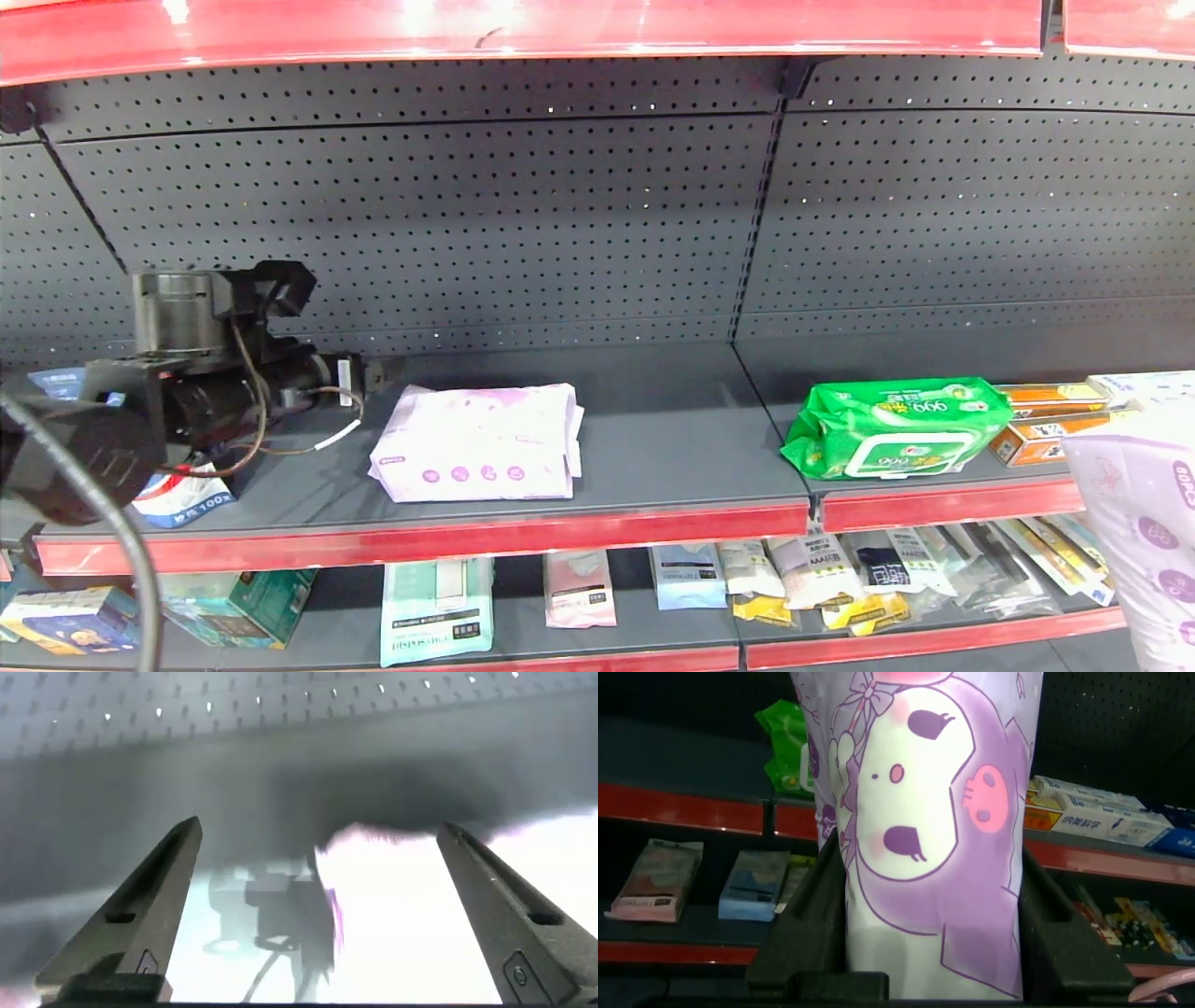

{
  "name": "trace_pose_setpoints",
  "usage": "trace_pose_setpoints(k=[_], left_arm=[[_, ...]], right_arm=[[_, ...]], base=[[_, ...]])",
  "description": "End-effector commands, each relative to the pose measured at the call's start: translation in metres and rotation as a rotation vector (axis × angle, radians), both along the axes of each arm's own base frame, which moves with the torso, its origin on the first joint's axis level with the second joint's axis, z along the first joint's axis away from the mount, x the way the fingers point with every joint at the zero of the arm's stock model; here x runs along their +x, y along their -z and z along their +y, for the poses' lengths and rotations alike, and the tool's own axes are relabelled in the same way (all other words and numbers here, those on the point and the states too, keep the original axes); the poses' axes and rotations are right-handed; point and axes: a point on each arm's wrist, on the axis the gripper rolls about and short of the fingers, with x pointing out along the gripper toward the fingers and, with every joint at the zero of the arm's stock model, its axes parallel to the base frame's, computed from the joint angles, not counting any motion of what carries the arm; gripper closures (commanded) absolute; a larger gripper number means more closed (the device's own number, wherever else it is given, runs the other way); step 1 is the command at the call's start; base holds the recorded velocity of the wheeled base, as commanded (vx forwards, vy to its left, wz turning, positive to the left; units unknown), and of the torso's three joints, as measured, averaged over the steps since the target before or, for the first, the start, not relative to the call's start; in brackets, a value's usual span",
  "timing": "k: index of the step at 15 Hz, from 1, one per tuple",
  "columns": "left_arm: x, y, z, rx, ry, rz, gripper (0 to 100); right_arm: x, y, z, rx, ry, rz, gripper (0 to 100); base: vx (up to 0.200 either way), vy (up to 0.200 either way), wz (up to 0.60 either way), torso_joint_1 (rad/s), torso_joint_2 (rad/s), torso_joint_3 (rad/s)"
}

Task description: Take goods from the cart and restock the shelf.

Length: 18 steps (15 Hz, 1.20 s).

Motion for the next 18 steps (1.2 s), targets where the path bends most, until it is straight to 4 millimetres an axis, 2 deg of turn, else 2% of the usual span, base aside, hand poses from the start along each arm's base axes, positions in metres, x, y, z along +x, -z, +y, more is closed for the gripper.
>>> trace_pose_setpoints(k=[1,3,5,6,7,8,10,11,13,15,18], left_arm=[[-0.074,-0.019,0.014,-0.048,0.026,-0.062,0],[-0.115,-0.025,0.022,-0.104,0.074,-0.109,0],[-0.166,-0.026,0.024,-0.127,0.143,-0.181,0],[-0.182,-0.024,0.025,-0.130,0.158,-0.188,0],[-0.215,-0.023,0.025,-0.138,0.182,-0.168,0],[-0.238,-0.020,0.026,-0.145,0.206,-0.144,0],[-0.271,-0.017,0.026,-0.160,0.255,-0.126,0],[-0.279,-0.012,0.027,-0.159,0.266,-0.137,0],[-0.300,0.011,0.028,-0.153,0.323,-0.191,0],[-0.307,0.023,0.029,-0.146,0.340,-0.212,0],[-0.306,0.029,0.031,-0.115,0.233,-0.207,0]], right_arm=[[0.000,0.003,0.000,0.001,0.010,0.007,100],[0.003,0.002,-0.001,0.009,0.050,0.033,100],[0.006,0.005,-0.002,0.025,0.084,0.068,100],[0.007,0.003,-0.002,0.025,0.082,0.071,100],[0.013,-0.003,-0.002,0.028,0.069,0.108,100],[0.018,-0.008,-0.002,0.031,0.037,0.131,100],[0.025,-0.014,-0.001,0.029,-0.064,0.166,100],[0.026,-0.016,0.000,0.028,-0.078,0.169,100],[0.033,-0.030,-0.001,0.030,-0.089,0.172,100],[0.040,-0.037,-0.001,0.032,-0.089,0.190,100],[0.049,-0.041,-0.001,0.034,-0.093,0.216,100]], base=[[0.000,0.000,0.00,0.000,0.00,0.000],[0.000,0.000,0.00,0.000,0.00,0.000],[0.000,0.000,0.00,0.000,0.00,0.000],[0.000,0.000,0.00,0.000,0.00,0.000],[0.000,0.000,0.00,0.000,0.00,0.000],[0.000,0.000,0.00,0.000,0.00,0.000],[0.000,0.000,0.00,0.000,0.00,0.000],[0.000,0.000,0.00,0.000,0.00,0.000],[0.000,0.000,0.00,0.000,0.00,0.000],[0.000,0.000,0.00,0.000,0.00,0.000],[0.000,0.000,0.00,0.000,0.00,0.000]])
